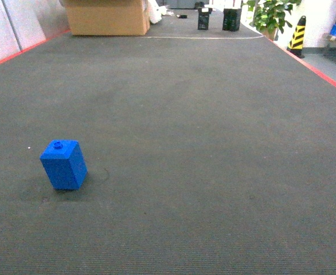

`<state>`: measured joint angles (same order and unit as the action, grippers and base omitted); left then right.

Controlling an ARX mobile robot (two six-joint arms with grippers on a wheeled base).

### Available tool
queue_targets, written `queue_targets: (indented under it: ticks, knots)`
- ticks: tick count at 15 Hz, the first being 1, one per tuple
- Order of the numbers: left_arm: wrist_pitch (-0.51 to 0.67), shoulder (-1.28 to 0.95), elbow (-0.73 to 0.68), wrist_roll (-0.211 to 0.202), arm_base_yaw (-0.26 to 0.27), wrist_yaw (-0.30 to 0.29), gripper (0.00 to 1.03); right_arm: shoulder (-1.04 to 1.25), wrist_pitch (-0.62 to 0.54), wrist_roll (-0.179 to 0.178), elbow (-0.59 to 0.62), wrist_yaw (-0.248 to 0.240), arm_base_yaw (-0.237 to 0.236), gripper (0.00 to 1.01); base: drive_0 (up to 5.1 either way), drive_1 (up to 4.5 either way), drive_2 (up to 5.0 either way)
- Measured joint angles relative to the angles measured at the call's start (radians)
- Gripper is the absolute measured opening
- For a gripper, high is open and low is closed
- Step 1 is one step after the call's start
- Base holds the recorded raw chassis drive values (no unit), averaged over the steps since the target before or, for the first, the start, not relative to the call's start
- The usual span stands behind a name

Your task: Sort blue parts and orange caps into right shelf containers

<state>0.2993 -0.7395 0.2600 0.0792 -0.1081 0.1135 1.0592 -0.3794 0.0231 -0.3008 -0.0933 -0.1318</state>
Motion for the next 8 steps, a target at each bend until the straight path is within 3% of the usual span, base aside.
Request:
queue_targets:
  ticks: [1, 8]
  knots:
    - [0.09, -0.421, 0.209, -0.008, -0.021, -0.061, 0.98, 0.0, -0.001, 0.0, 0.0, 0.0, 0.0, 0.42, 0.0, 0.0, 0.0]
    - [0.025, -0.94, 0.582, -0.006, -0.003, -0.072, 0.98, 0.0, 0.0, 0.0, 0.0, 0.0, 0.0, 0.42, 0.0, 0.0, 0.0]
